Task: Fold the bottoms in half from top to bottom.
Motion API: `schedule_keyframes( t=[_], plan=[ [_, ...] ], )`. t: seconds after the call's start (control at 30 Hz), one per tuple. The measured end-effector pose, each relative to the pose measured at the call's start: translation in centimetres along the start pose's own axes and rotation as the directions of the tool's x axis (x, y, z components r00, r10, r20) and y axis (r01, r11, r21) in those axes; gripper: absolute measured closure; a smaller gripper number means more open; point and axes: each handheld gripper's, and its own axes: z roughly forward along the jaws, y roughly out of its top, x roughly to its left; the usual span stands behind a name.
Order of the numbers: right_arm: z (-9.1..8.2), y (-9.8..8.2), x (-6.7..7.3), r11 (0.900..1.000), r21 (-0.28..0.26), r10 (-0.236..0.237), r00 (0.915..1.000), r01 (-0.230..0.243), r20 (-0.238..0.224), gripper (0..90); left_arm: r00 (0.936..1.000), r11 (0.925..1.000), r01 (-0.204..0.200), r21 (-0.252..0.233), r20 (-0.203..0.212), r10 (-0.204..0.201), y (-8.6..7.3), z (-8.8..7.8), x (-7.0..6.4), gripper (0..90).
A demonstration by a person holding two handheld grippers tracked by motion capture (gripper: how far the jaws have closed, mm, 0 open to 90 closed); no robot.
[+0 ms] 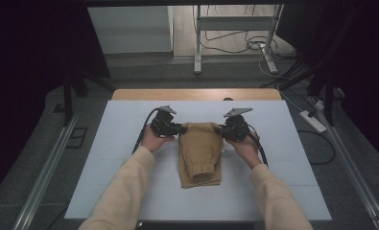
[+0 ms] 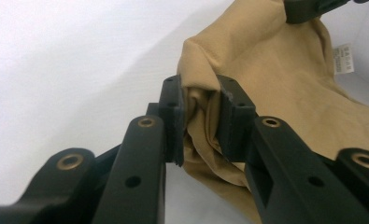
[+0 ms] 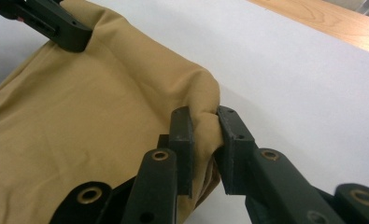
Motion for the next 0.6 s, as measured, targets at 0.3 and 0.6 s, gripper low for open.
schedule_keyframes(
  t=[0.3, 0.6],
  plan=[
    [1.0, 0.5, -0.8, 1.0, 0.015, 0.002, 0.9997, -0.003, 0.024, 77.1, 0.9998, 0.9998, 0.006, 0.02, -0.018, -0.006, 1.0, 1.0, 1.1, 73.7],
    [1.3, 0.9, -1.6, 1.0, 0.001, 0.016, 0.9993, -0.016, 0.035, 77.1, 0.9992, 0.9998, 0.004, 0.017, -0.041, -0.003, 1.8, 1.1, 1.4, 73.4]
  ],
)
